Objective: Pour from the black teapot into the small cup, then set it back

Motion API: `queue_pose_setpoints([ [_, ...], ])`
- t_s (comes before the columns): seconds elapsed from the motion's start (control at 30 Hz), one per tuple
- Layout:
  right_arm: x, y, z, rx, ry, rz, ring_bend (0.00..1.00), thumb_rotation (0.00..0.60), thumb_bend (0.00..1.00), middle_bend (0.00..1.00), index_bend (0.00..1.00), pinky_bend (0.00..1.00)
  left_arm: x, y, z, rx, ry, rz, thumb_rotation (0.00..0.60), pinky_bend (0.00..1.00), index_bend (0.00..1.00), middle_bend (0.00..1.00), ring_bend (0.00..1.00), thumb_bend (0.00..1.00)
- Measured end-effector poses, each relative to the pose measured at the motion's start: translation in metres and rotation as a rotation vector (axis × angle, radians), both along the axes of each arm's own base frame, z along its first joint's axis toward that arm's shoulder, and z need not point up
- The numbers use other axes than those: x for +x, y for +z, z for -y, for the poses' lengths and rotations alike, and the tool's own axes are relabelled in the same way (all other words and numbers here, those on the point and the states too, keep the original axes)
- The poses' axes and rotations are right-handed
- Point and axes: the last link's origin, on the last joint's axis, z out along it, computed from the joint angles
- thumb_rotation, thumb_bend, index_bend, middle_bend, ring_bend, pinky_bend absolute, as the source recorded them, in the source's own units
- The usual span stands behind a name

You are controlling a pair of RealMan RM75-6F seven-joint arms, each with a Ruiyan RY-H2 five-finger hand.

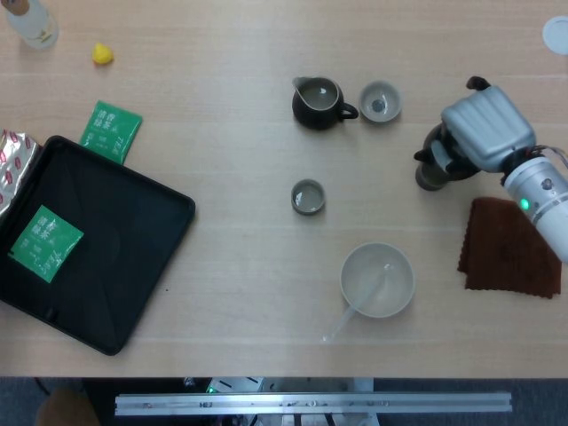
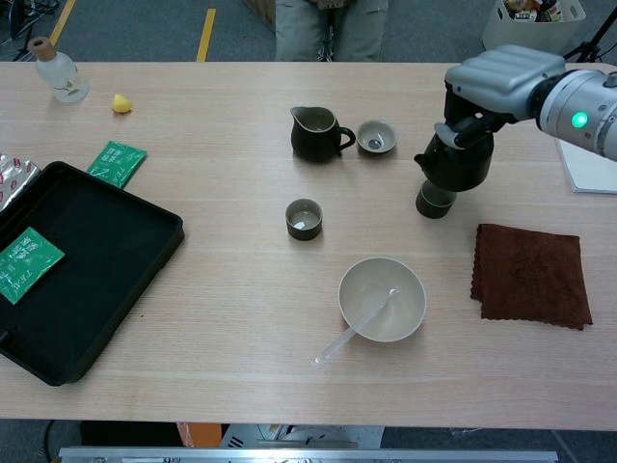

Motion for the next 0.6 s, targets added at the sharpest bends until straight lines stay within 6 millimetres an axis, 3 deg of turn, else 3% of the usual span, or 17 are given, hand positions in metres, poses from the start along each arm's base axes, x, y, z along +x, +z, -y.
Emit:
queue_pose_setpoints([
  [0.27,-0.023,0.014,-0.002,-0.022,-0.006,-0.045,0.79,0.385,0.53,0.87,0.92,0.18,0.002,-0.004,-0.001,-0.007,-0.002,0.003,0.6,0.09,0.11,0.17,0.1,0.3],
  [0.6,-0.035,0.015,-0.001,-0.028,0.018,-0.122,0.79,0.397,0.53,0.87,0.92,0.18,0.001,-0.006,0.0,-0.007,0.001,0.01,0.6,0.09,0.11,0.17,0.1,0.3],
])
